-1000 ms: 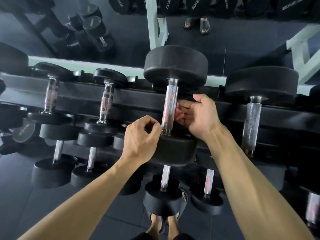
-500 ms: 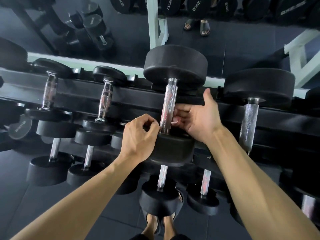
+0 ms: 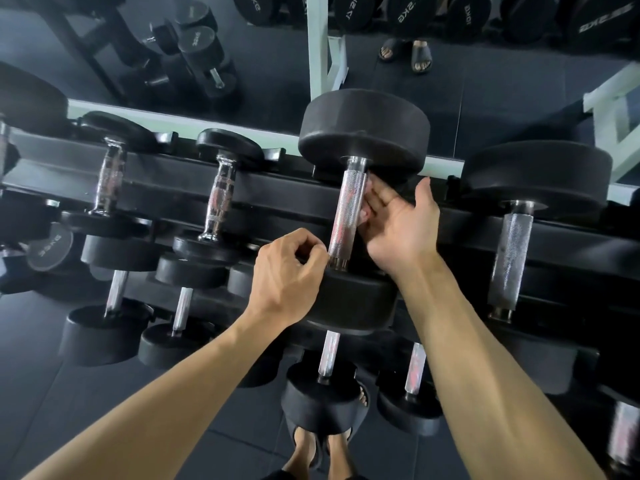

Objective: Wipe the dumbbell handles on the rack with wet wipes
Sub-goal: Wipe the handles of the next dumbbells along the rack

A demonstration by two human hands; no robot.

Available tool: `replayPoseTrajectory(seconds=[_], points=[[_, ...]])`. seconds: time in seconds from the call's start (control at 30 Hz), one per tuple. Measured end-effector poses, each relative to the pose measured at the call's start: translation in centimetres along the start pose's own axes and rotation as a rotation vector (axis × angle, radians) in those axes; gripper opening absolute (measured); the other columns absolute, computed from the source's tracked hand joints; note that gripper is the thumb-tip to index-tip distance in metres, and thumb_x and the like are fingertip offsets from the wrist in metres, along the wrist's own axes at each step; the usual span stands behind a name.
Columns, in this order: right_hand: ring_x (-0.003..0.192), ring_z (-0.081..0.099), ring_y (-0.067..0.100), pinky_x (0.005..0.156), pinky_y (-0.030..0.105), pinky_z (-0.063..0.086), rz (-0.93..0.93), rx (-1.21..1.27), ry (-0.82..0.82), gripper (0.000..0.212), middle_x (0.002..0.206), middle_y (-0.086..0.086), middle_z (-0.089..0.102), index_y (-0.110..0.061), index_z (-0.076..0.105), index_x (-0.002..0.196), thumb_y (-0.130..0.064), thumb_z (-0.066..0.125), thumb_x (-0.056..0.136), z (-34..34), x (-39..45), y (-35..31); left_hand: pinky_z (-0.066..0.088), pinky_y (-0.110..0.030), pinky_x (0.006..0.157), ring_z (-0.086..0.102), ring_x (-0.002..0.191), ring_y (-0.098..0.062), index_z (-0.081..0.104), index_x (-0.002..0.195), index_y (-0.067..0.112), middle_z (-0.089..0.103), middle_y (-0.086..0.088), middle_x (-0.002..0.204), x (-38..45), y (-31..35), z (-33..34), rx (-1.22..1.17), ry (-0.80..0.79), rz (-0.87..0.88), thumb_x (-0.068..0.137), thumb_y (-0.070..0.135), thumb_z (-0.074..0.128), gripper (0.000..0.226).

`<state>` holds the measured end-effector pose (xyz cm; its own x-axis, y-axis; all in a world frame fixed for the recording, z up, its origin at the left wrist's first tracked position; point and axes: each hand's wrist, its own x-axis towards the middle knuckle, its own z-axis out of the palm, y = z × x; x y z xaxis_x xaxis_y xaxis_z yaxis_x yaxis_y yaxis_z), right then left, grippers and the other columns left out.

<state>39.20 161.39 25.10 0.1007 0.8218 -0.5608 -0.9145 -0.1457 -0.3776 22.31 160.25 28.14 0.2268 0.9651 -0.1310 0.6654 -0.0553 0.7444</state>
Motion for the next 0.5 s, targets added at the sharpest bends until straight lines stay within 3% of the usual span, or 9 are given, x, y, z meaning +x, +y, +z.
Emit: replayPoseTrajectory(seconds=[0.1,0.23,0.3,0.5], points=[[0.081,0.051,0.018,0.070,0.027,0.039,0.056,-0.079,-0.058,0.094,0.114,0.011,0.066,0.000,0.067,0.124,-0.075,0.019,0.093,-1.3,-1.3,-0.3,0.036,-0.015,0.051,0.053,0.054,-0.011,0.068,0.076,0.016,0.064,0.003,0.062,0.0,0.0,0.0,-0.005,0.005,-0.002,0.091,0.015,0.056,0.019],[0.071,0.039,0.017,0.065,0.030,0.032,0.022,-0.077,-0.113,0.092,0.089,0.006,0.055,0.002,0.063,0.129,-0.071,0.018,0.095,-0.1,0.1,-1.2,0.033,-0.014,0.050,0.050,0.052,-0.007,0.068,0.075,0.016,0.061,0.006,0.059,0.0,0.0,0.0,0.002,0.008,-0.004,0.091,0.015,0.056,0.019],[0.070,0.038,0.017,0.064,0.029,0.032,0.048,-0.087,-0.097,0.091,0.088,0.005,0.053,0.003,0.063,0.128,-0.071,0.022,0.094,0.1,0.3,-1.2,0.034,-0.014,0.051,0.055,0.056,-0.012,0.068,0.075,0.016,0.064,0.004,0.062,0.0,0.0,0.0,-0.001,0.010,-0.003,0.091,0.015,0.056,0.020],[0.077,0.043,0.022,0.073,0.033,0.037,0.190,-0.166,-0.157,0.120,0.092,0.011,0.056,0.007,0.066,0.121,-0.091,0.010,0.078,-1.9,-1.1,-1.5,0.035,-0.015,0.049,0.054,0.053,-0.015,0.068,0.075,0.015,0.066,0.001,0.063,0.0,-0.1,0.0,-0.020,0.018,-0.015,0.090,0.014,0.056,0.020]])
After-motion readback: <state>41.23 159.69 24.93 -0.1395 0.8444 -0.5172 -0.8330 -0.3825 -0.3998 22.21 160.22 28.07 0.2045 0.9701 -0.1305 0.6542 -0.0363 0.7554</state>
